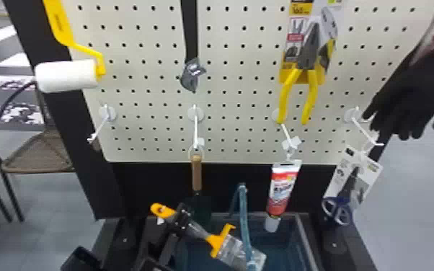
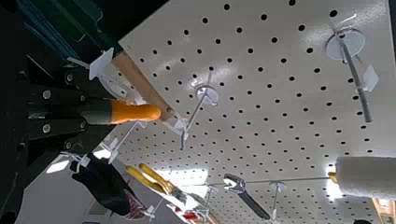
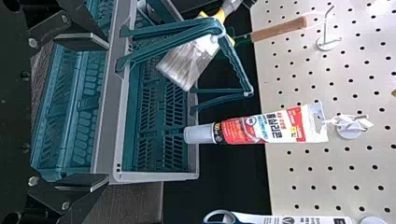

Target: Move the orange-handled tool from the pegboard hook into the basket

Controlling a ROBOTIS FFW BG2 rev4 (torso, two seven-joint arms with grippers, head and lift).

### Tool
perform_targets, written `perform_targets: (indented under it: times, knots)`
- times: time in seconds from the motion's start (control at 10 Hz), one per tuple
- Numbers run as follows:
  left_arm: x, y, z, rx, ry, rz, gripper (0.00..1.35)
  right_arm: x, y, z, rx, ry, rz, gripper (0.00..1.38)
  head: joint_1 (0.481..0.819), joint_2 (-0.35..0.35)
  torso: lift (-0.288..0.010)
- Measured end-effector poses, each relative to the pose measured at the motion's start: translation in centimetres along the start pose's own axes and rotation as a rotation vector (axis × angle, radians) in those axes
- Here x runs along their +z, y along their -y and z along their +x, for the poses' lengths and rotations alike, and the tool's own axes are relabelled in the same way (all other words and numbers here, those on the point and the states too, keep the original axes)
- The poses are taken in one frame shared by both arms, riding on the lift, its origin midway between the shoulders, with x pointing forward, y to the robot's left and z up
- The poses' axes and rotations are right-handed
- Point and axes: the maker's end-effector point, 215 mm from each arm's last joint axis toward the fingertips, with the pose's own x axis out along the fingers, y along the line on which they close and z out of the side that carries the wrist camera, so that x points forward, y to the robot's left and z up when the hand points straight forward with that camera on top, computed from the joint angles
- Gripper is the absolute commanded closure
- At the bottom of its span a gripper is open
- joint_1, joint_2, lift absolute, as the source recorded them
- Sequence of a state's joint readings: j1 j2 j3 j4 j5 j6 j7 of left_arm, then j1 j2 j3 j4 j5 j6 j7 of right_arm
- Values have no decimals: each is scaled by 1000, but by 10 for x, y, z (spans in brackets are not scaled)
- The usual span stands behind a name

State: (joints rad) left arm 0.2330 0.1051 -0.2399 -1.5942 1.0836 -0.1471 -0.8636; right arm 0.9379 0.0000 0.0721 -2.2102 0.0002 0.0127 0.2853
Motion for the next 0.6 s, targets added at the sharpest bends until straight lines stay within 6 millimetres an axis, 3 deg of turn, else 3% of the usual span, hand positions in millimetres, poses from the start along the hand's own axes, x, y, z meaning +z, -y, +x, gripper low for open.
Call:
perform_targets:
  times: [0.5,0.6]
  knots:
    - [-33,7,-1,6,-30,-74,1127,-1,0,0,0,-1,2,285,549,0,-100]
    - [-36,7,0,6,-34,-79,753,-1,0,1,0,-1,3,285,549,0,-100]
